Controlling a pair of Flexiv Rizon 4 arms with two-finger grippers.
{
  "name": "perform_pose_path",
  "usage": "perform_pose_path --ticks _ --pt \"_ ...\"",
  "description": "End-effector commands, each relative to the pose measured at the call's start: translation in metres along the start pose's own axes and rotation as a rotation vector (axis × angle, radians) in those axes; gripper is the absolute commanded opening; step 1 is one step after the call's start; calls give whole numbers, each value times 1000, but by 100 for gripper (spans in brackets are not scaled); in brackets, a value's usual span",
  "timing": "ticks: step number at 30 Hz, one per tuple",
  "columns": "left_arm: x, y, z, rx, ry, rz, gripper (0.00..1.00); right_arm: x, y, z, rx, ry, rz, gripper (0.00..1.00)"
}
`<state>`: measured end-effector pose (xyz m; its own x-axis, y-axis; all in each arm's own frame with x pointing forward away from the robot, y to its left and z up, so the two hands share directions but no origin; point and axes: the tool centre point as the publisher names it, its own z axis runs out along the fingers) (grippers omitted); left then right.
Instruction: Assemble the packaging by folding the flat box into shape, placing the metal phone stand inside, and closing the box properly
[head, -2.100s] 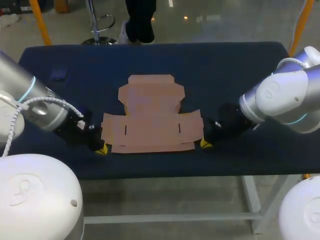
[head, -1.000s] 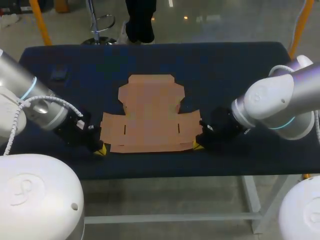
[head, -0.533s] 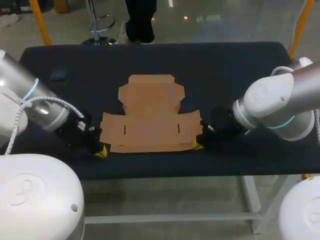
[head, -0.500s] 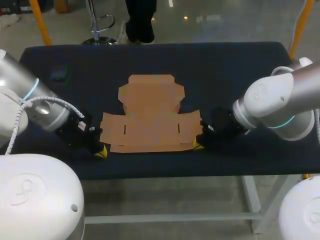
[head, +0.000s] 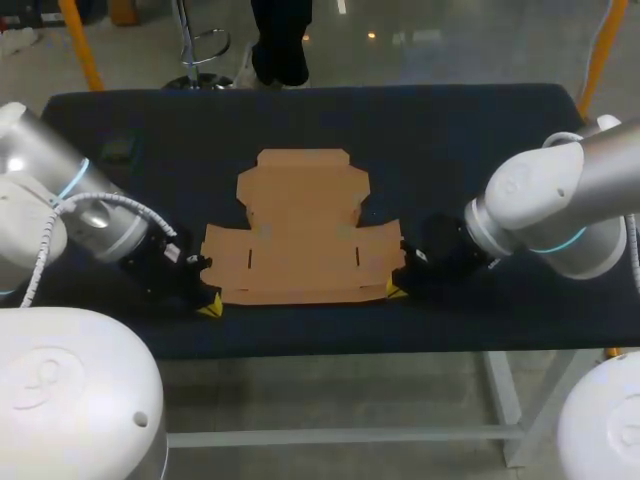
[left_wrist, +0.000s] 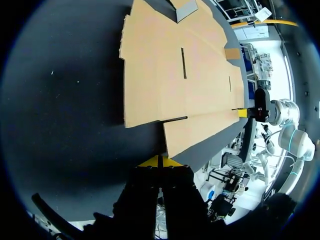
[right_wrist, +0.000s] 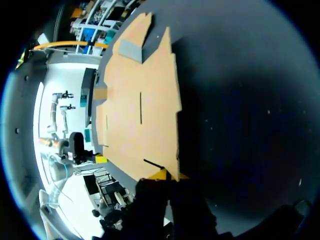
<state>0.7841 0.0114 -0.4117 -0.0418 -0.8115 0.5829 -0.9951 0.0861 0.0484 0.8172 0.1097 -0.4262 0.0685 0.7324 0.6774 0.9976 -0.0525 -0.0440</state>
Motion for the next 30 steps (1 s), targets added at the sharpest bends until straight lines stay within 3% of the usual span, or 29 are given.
perform_pose_path --ticks 1,10,19,30 --pt "0 -6 4 -15 5 3 0 -1 2 -1 7 7 -3 0" --pt "2 -9 2 -9 1 10 0 0 3 -1 5 5 -4 0" --pt "-4 3 -7 28 -5 -18 0 -1 5 0 9 3 -4 0" --pt "-10 -17 -6 35 -9 -38 0 -1 6 0 14 -1 -2 0"
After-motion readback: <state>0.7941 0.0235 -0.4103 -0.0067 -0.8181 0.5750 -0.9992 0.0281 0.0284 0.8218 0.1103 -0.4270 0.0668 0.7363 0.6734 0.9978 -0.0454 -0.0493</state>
